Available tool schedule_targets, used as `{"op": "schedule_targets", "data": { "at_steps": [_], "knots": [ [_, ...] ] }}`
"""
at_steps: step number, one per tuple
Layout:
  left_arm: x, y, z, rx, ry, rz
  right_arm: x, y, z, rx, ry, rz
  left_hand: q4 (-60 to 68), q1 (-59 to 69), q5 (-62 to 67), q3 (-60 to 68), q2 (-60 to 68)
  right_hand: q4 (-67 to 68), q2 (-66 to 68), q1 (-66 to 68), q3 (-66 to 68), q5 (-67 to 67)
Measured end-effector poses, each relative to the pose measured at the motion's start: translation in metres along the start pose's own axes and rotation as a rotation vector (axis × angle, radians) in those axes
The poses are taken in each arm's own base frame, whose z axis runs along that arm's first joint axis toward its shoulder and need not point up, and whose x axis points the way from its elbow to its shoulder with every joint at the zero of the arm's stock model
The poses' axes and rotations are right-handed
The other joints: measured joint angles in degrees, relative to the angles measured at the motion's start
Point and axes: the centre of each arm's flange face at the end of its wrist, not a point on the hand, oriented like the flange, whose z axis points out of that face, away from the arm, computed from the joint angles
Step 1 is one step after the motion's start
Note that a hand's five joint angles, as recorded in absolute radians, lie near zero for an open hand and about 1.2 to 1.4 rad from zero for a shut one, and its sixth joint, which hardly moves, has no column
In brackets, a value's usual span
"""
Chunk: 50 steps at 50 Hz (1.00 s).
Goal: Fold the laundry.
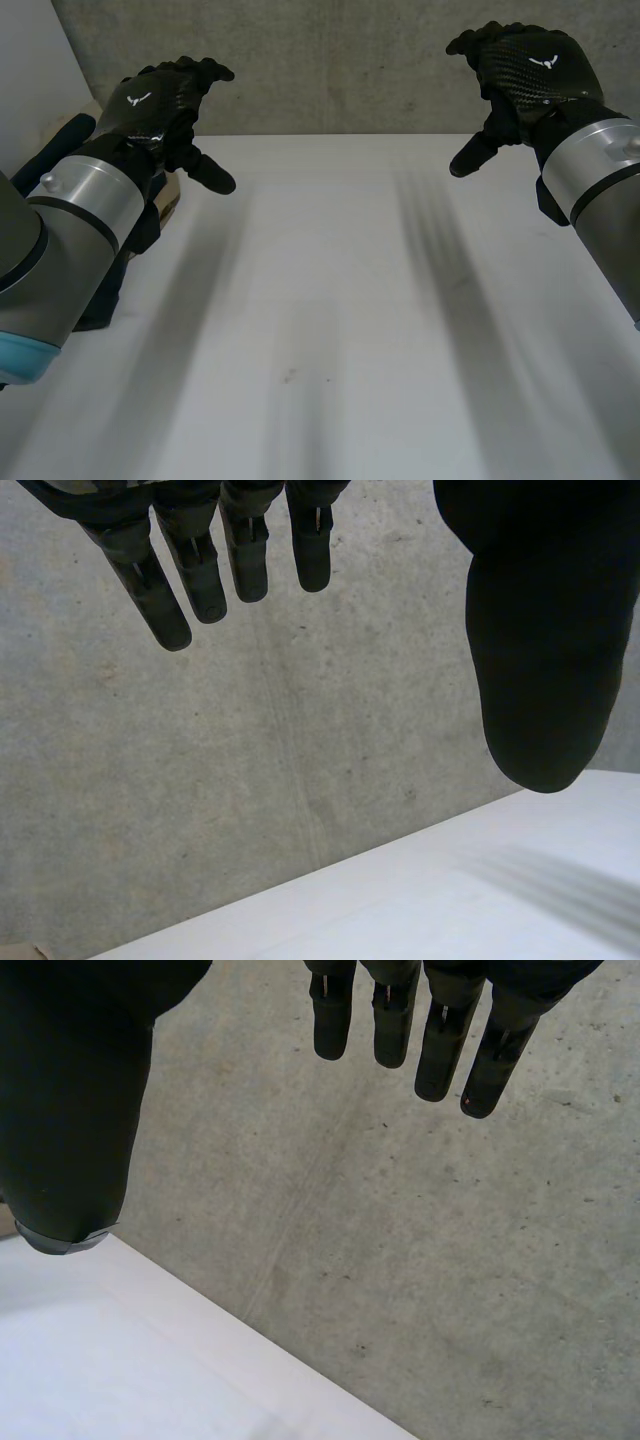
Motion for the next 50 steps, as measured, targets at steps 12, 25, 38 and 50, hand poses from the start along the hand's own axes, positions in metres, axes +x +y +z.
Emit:
{"op": "schedule_targets", "data": {
  "at_steps": [12,25,38,50],
  "knots": [
    [0.000,0.001,0.001,-0.001,0.000,-0.001,0.000,0.003,0.002,-0.006,-0.002,-0.003,0.0,0.0,0.0,0.0,0.0,0.0,0.0,0.0,0.0,0.0],
    [-0.001,0.001,0.002,0.000,-0.001,-0.002,0.000,0.005,0.003,-0.010,-0.003,-0.004,0.0,0.0,0.0,0.0,0.0,0.0,0.0,0.0,0.0,0.0],
    [-0.001,-0.005,-0.001,0.017,-0.002,-0.001,-0.001,0.008,0.005,-0.019,-0.003,-0.007,-4.3,-4.0,-2.8,-3.9,-4.2,-2.2,-3.1,-0.6,-3.0,-1.1],
    [-0.039,0.003,0.004,-0.028,-0.115,0.111,-0.001,0.009,0.004,-0.025,-0.004,-0.007,-4.3,-4.0,-2.8,-3.9,-4.2,-2.2,-3.0,-0.6,-3.0,-1.1]
  ]
}}
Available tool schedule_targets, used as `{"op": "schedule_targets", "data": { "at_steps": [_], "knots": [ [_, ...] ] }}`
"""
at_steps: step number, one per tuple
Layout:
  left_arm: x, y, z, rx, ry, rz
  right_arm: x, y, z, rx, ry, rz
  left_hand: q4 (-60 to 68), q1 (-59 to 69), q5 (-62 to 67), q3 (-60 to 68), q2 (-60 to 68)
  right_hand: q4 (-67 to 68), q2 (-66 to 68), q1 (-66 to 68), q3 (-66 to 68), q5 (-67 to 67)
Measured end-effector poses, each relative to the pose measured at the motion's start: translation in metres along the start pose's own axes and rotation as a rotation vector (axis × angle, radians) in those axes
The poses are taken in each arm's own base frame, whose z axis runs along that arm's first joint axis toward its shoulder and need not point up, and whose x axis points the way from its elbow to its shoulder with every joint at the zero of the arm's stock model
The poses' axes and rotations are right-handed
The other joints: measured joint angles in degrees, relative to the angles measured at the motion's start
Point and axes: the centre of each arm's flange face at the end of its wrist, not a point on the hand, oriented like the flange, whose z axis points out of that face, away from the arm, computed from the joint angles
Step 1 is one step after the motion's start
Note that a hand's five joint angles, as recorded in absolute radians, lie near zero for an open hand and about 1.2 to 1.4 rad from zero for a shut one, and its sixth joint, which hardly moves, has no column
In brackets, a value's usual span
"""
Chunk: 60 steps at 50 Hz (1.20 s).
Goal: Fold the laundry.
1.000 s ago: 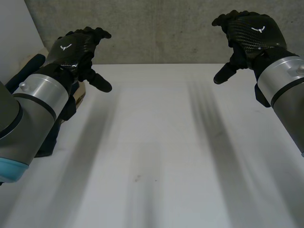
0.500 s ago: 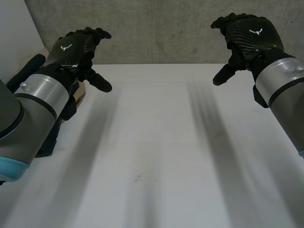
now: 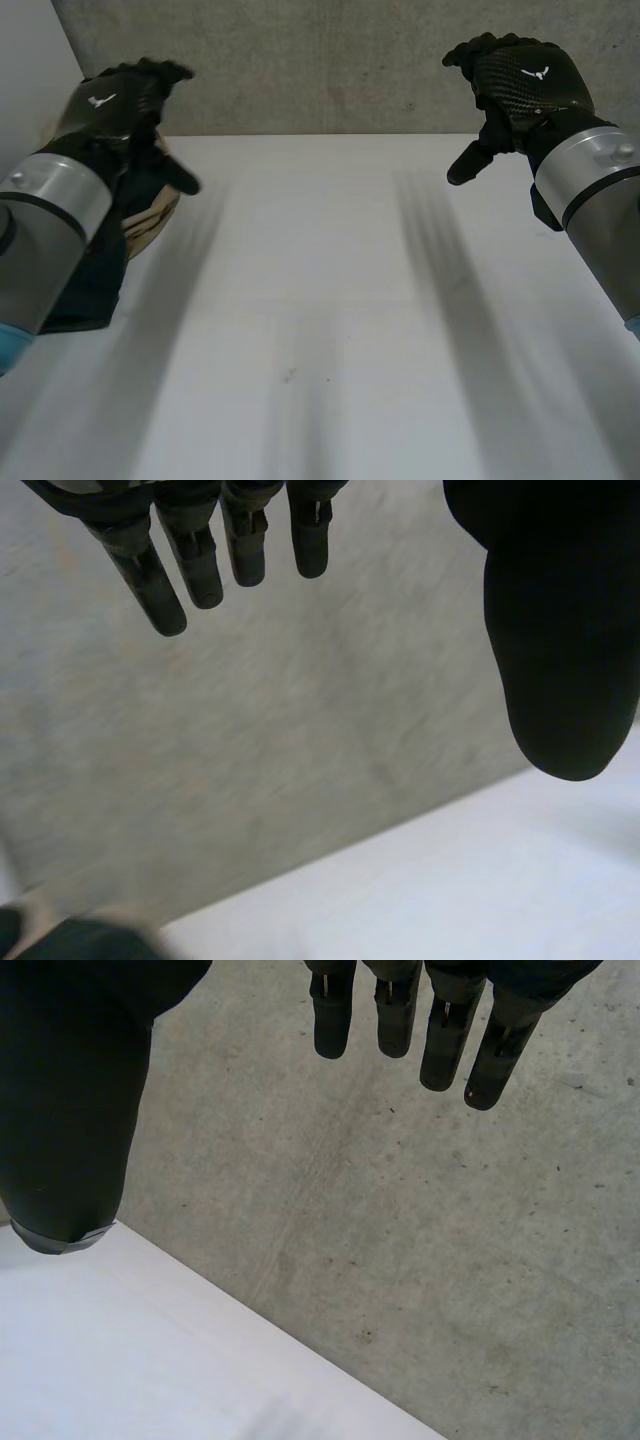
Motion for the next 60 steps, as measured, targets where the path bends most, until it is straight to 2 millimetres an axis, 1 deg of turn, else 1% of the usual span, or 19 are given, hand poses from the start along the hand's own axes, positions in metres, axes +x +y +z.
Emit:
{"op": "schedule_targets", "data": {
  "at_steps": [5,6,15,22,24,25,27,31,34,37,39,44,46,47,49,50,54,58,60],
  "knots": [
    [-0.042,0.025,0.013,-0.089,-0.113,0.150,0.000,0.000,0.000,-0.002,0.000,0.000,0.0,0.0,0.0,0.0,0.0,0.0,0.0,0.0,0.0,0.0],
    [-0.063,0.041,0.020,-0.144,-0.164,0.224,0.000,0.000,-0.001,-0.003,0.000,-0.001,0.0,0.0,0.0,0.0,0.0,0.0,0.0,0.0,0.0,0.0],
    [-0.163,0.123,0.051,-0.377,-0.337,0.441,-0.001,0.004,-0.001,-0.015,-0.002,-0.010,0.0,0.0,0.0,0.0,0.0,0.0,0.0,0.0,0.0,0.0],
    [-0.194,0.162,0.067,-0.439,-0.390,0.506,-0.001,0.007,-0.002,-0.024,-0.003,-0.035,4.7,5.9,3.6,4.4,5.2,0.0,0.0,0.0,0.0,0.0],
    [-0.198,0.173,0.074,-0.450,-0.406,0.526,-0.001,0.008,-0.002,-0.027,-0.004,-0.048,34.5,35.3,31.7,34.1,35.8,0.0,0.0,0.0,0.0,0.0],
    [-0.197,0.173,0.075,-0.446,-0.407,0.526,-0.001,0.008,-0.002,-0.027,-0.004,-0.050,36.8,37.4,33.9,36.4,36.9,0.0,0.0,0.0,0.0,0.0],
    [-0.188,0.167,0.079,-0.419,-0.402,0.520,-0.001,0.008,-0.002,-0.028,-0.003,-0.055,52.1,51.2,49.0,50.9,51.9,0.0,0.0,0.0,0.0,0.0],
    [-0.157,0.141,0.084,-0.325,-0.365,0.471,0.001,0.008,-0.002,-0.026,0.001,-0.060,56.6,53.0,52.3,54.4,55.5,0.0,0.0,0.0,0.0,0.0],
    [-0.094,0.094,0.077,-0.169,-0.266,0.354,0.003,0.005,-0.001,-0.016,0.009,-0.062,56.8,53.0,52.3,55.2,55.6,0.0,0.0,0.0,0.0,0.0],
    [-0.054,0.070,0.066,-0.097,-0.181,0.276,0.005,0.003,0.000,-0.009,0.013,-0.063,56.8,53.0,52.3,55.4,55.7,0.0,0.0,0.0,0.0,0.0],
    [-0.010,0.052,0.048,-0.043,-0.074,0.195,0.006,0.001,0.000,-0.002,0.017,-0.063,56.9,53.0,52.3,55.9,56.1,0.0,0.0,0.0,0.0,0.0],
    [0.074,0.049,0.006,-0.049,0.184,0.098,0.007,-0.003,0.000,0.009,0.021,-0.063,53.5,50.8,50.4,52.2,52.4,0.0,0.0,0.0,0.0,0.0],
    [0.109,0.058,-0.017,-0.090,0.304,0.082,0.008,-0.004,0.000,0.012,0.023,-0.063,43.1,40.8,41.6,42.9,42.1,0.0,0.0,0.0,0.0,0.0],
    [0.123,0.066,-0.027,-0.119,0.353,0.082,0.008,-0.004,0.000,0.013,0.023,-0.064,27.7,23.7,26.2,28.3,27.5,0.0,0.0,0.0,0.0,0.0],
    [0.128,0.069,-0.031,-0.130,0.372,0.084,0.008,-0.004,0.000,0.014,0.023,-0.064,27.7,23.7,26.2,28.3,27.5,0.0,0.0,0.0,0.0,0.0],
    [0.142,0.082,-0.043,-0.185,0.425,0.101,0.008,-0.004,0.000,0.015,0.024,-0.064,10.7,7.6,9.2,12.1,11.0,0.0,0.0,0.0,0.0,0.0],
    [0.147,0.091,-0.050,-0.230,0.449,0.121,0.008,-0.005,0.000,0.015,0.024,-0.064,6.3,4.3,4.9,6.8,6.2,0.0,0.0,0.0,0.0,0.0],
    [0.140,0.095,-0.047,-0.270,0.431,0.145,0.008,-0.005,0.000,0.014,0.022,-0.069,1.8,2.1,0.6,1.8,1.7,0.0,0.0,0.0,0.0,0.0],
    [0.124,0.087,-0.036,-0.256,0.375,0.141,0.007,-0.004,0.000,0.009,0.018,-0.086,1.8,2.1,0.4,1.8,1.7,0.0,0.0,0.0,0.0,0.0]
  ]
}}
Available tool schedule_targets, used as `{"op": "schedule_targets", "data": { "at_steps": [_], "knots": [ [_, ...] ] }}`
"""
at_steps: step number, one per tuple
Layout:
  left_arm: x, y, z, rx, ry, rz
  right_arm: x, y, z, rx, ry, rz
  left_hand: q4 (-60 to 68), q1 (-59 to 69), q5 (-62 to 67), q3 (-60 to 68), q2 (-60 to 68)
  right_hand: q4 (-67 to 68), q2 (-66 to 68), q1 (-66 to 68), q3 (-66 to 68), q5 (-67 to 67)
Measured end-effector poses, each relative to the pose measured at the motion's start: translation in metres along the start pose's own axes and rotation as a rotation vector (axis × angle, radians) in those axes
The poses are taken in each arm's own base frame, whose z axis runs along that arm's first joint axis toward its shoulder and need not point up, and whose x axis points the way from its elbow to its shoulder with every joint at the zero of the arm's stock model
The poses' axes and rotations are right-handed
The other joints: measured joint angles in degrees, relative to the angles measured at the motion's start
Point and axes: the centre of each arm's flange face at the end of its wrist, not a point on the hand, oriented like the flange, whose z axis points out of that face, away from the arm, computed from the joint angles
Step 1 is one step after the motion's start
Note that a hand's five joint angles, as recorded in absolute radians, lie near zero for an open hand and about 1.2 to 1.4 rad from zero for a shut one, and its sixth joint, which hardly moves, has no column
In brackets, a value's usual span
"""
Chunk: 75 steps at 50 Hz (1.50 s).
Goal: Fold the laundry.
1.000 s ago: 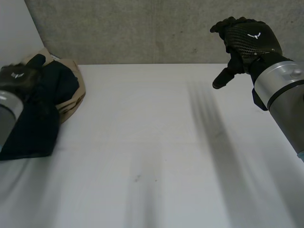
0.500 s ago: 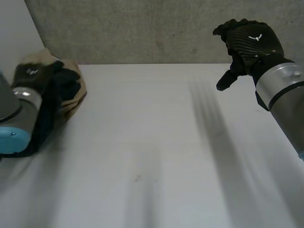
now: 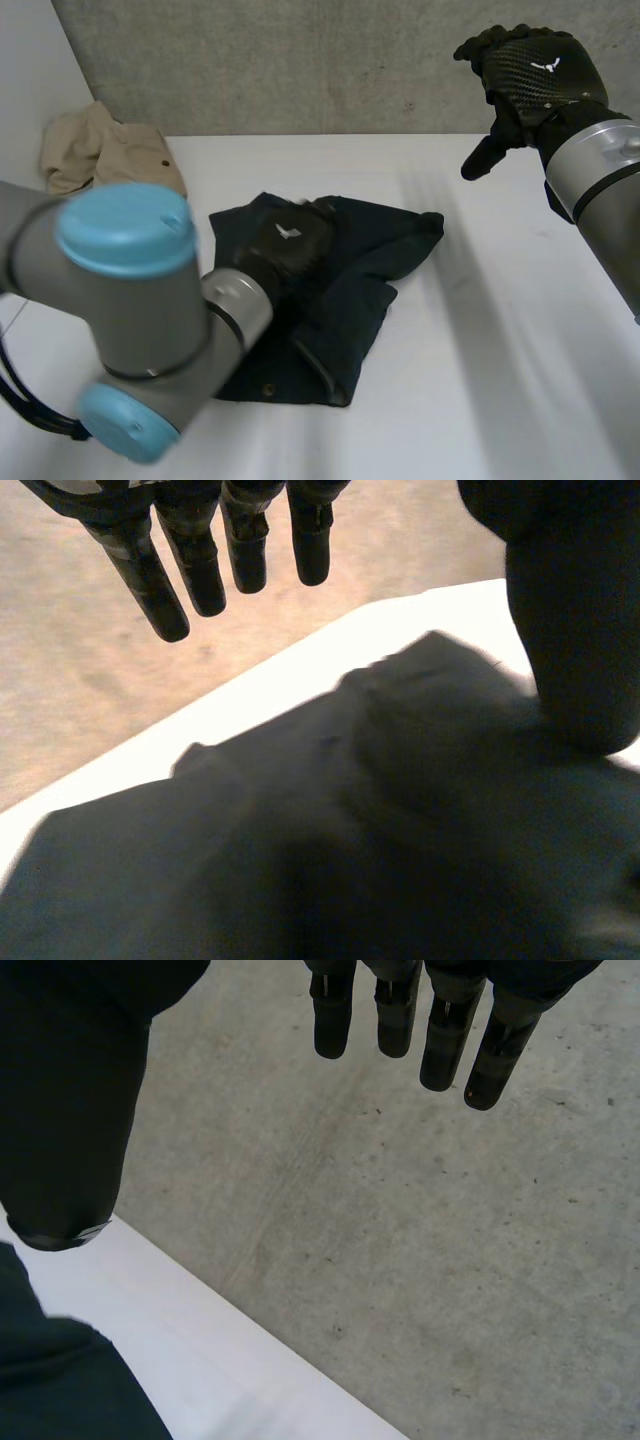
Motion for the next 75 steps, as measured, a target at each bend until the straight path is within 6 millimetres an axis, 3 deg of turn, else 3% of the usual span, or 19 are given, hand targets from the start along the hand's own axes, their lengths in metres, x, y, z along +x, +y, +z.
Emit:
{"op": "schedule_targets", "data": {
  "at_steps": [4,5,6,8,10,14,15,20,26,32,37,51,57,58,60,62,68,70,75],
  "knots": [
    [-0.038,-0.012,0.001,0.028,-0.104,-0.019,-0.004,0.004,-0.001,-0.022,-0.016,-0.047,0.0,0.0,0.0,0.0,0.0,0.0,0.0,0.0,0.0,0.0],
    [-0.038,-0.012,0.001,0.028,-0.104,-0.019,-0.004,0.004,-0.001,-0.022,-0.016,-0.047,0.0,0.0,0.0,0.0,0.0,0.0,0.0,0.0,0.0,0.0],
    [-0.059,-0.017,0.001,0.040,-0.160,-0.028,-0.007,0.010,-0.002,-0.051,-0.034,-0.088,0.0,0.0,0.0,0.0,0.0,0.0,0.0,0.0,0.0,0.0],
    [-0.067,-0.018,0.001,0.043,-0.182,-0.032,-0.009,0.014,-0.002,-0.068,-0.046,-0.108,0.0,0.0,0.0,0.0,0.0,0.0,0.0,0.0,0.0,0.0],
    [-0.090,-0.018,0.000,0.043,-0.242,-0.043,-0.017,0.027,-0.006,-0.132,-0.096,-0.161,0.0,0.0,0.0,0.0,0.0,0.0,0.0,0.0,0.0,0.0],
    [-0.093,-0.017,0.000,0.041,-0.249,-0.045,-0.019,0.029,-0.006,-0.138,-0.103,-0.165,0.0,0.0,0.0,0.0,0.0,0.0,0.0,0.0,0.0,0.0],
    [-0.118,-0.008,0.001,0.012,-0.311,-0.062,-0.044,0.046,-0.019,-0.203,-0.229,-0.188,0.0,0.0,0.0,0.0,0.0,0.0,0.0,0.0,0.0,0.0],
    [-0.136,0.002,0.002,-0.008,-0.357,-0.077,-0.079,0.070,-0.040,-0.237,-0.406,-0.192,0.0,0.0,0.0,0.0,0.0,0.0,0.0,0.0,0.0,0.0],
    [-0.145,0.009,0.003,-0.012,-0.382,-0.084,-0.106,0.104,-0.057,-0.275,-0.528,-0.235,0.0,0.0,0.0,0.0,0.0,0.0,0.0,0.0,0.0,0.0],
    [-0.146,0.013,0.002,-0.014,-0.385,-0.085,-0.109,0.128,-0.066,-0.337,-0.529,-0.306,0.0,0.0,0.0,0.0,0.0,0.0,0.0,0.0,0.0,0.0],
    [-0.145,0.016,0.002,-0.018,-0.386,-0.086,-0.105,0.136,-0.072,-0.383,-0.504,-0.318,0.0,0.0,0.0,0.0,0.0,0.0,0.0,0.0,0.0,0.0],
    [-0.144,0.020,0.002,-0.019,-0.384,-0.086,-0.103,0.150,-0.105,-0.521,-0.484,-0.146,0.0,0.0,0.0,0.0,0.0,2.1,3.7,1.7,3.6,2.6],
    [-0.143,0.022,0.002,-0.024,-0.381,-0.087,-0.103,0.160,-0.113,-0.544,-0.480,-0.146,0.0,0.0,0.0,0.0,0.0,16.4,17.1,14.7,17.3,14.4],
    [-0.142,0.022,0.002,-0.024,-0.381,-0.087,-0.103,0.162,-0.113,-0.544,-0.474,-0.153,0.0,0.0,0.0,0.0,0.0,23.9,25.8,21.4,24.9,21.9],
    [-0.142,0.022,0.002,-0.025,-0.380,-0.087,-0.102,0.164,-0.112,-0.541,-0.466,-0.163,0.0,0.0,0.0,0.0,0.0,27.7,28.9,24.7,28.7,25.6],
    [-0.142,0.023,0.002,-0.027,-0.380,-0.088,-0.100,0.169,-0.108,-0.532,-0.438,-0.193,0.0,0.0,0.0,0.0,0.0,51.2,52.7,40.3,52.0,48.9],
    [-0.141,0.024,0.001,-0.029,-0.379,-0.088,-0.080,0.176,-0.080,-0.466,-0.309,-0.306,0.0,0.0,0.0,0.0,0.0,54.5,54.4,45.2,55.1,52.2],
    [-0.141,0.023,0.000,-0.027,-0.378,-0.087,-0.057,0.175,-0.052,-0.403,-0.205,-0.420,0.0,0.0,0.0,0.0,0.0,54.5,54.4,45.3,55.1,52.2],
    [-0.140,0.023,-0.001,-0.026,-0.379,-0.087,-0.012,0.171,-0.005,-0.330,-0.052,-0.608,0.0,0.0,0.0,0.0,0.0,54.6,54.4,45.3,55.1,52.2]
  ]
}}
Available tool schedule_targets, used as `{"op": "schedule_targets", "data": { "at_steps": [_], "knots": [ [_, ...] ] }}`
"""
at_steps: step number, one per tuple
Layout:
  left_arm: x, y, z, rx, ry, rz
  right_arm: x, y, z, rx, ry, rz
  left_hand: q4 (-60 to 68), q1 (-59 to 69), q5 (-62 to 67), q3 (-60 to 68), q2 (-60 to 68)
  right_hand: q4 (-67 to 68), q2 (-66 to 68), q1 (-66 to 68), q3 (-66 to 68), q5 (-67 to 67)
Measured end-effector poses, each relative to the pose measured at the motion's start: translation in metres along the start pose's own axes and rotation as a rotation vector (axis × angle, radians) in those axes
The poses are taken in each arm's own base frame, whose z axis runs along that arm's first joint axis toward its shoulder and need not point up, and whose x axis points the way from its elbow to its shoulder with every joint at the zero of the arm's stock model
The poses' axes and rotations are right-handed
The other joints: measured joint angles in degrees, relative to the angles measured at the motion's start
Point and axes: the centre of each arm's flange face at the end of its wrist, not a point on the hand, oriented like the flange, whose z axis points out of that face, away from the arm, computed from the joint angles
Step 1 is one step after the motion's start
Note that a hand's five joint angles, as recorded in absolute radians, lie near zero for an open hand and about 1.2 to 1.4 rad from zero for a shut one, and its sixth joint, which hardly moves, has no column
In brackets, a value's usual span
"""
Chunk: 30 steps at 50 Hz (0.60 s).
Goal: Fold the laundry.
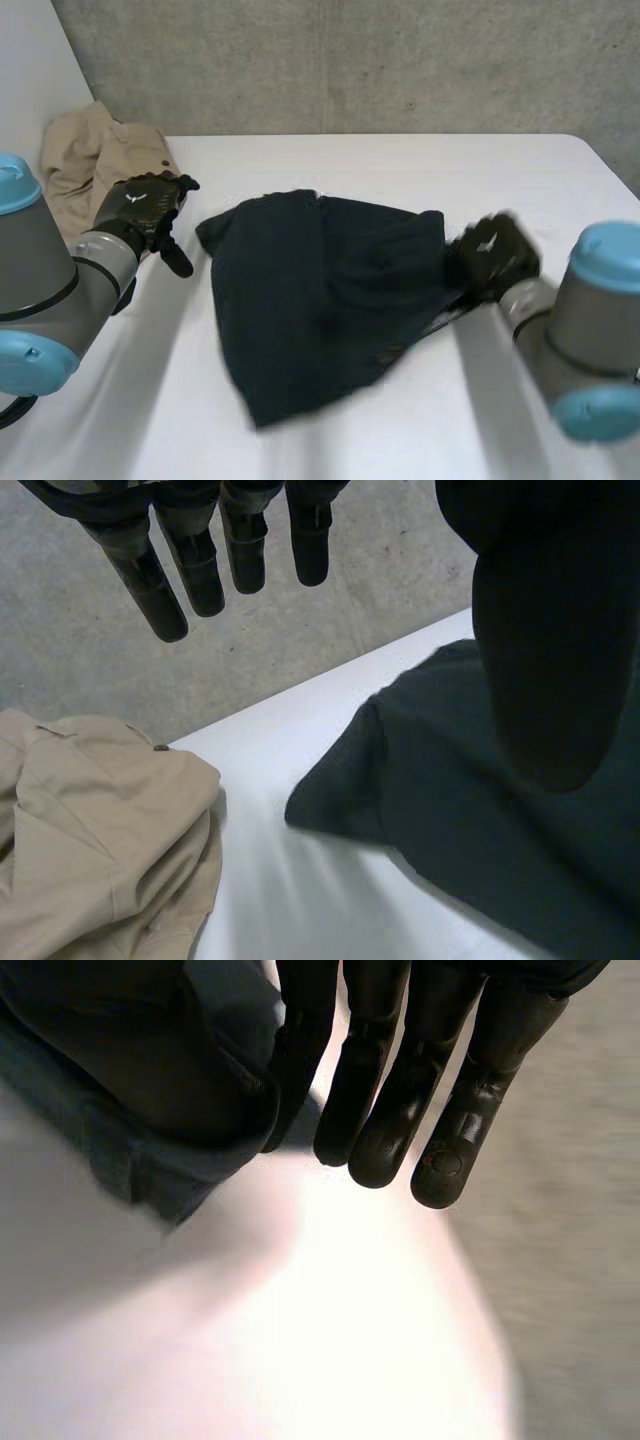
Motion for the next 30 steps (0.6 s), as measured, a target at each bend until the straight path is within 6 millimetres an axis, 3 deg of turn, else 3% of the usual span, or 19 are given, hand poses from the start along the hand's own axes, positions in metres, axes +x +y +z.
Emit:
{"op": "schedule_targets", "data": {
  "at_steps": [3,9,12,13,14,15,16,20,26,30],
  "knots": [
    [0.000,0.000,-0.001,-0.002,0.000,0.000,0.030,0.006,0.030,-0.004,0.099,-0.075,0.0,0.0,0.0,0.0,0.0,0.0,0.0,0.0,0.0,0.0],
    [0.001,0.002,-0.001,-0.005,0.003,0.001,0.069,0.016,0.084,-0.009,0.219,-0.131,0.0,0.0,0.0,0.0,0.0,0.0,0.0,0.0,0.0,0.0],
    [0.002,0.001,-0.001,-0.004,0.005,0.001,0.077,0.019,0.095,-0.012,0.239,-0.133,0.0,0.0,0.0,0.0,0.0,-2.1,-2.2,-1.6,-2.3,-1.5],
    [0.003,0.001,-0.001,-0.001,0.009,0.003,0.084,0.023,0.105,-0.018,0.253,-0.129,0.0,0.0,0.0,0.0,0.0,-19.0,-18.5,-17.0,-18.7,-16.9],
    [0.004,0.001,-0.001,0.000,0.011,0.004,0.088,0.025,0.111,-0.026,0.256,-0.121,0.0,0.0,0.0,0.0,0.0,-19.0,-18.5,-17.0,-18.7,-16.9],
    [0.004,0.000,-0.001,0.004,0.013,0.005,0.090,0.026,0.113,-0.033,0.251,-0.110,0.0,0.0,0.0,0.0,0.0,-41.9,-43.0,-38.1,-42.7,-39.5],
    [0.005,0.000,0.000,0.006,0.014,0.006,0.091,0.027,0.113,-0.038,0.246,-0.103,0.0,0.0,0.0,0.0,0.0,-51.9,-51.4,-44.0,-51.7,-49.2],
    [0.008,0.000,0.004,0.022,0.020,0.012,0.094,0.023,0.099,-0.068,0.201,-0.021,0.0,0.0,0.0,0.0,0.0,-54.7,-54.5,-45.2,-55.3,-52.1],
    [0.015,0.005,0.018,0.042,0.053,0.076,0.101,0.003,0.051,-0.111,0.119,0.205,0.2,0.2,0.3,0.1,0.2,-54.7,-54.5,-45.2,-55.3,-52.1],
    [0.026,0.014,0.031,0.053,0.128,0.177,0.089,-0.002,0.016,-0.157,0.012,0.388,0.2,0.2,0.2,0.1,0.2,-54.7,-54.5,-45.2,-55.3,-52.1]
  ]
}}
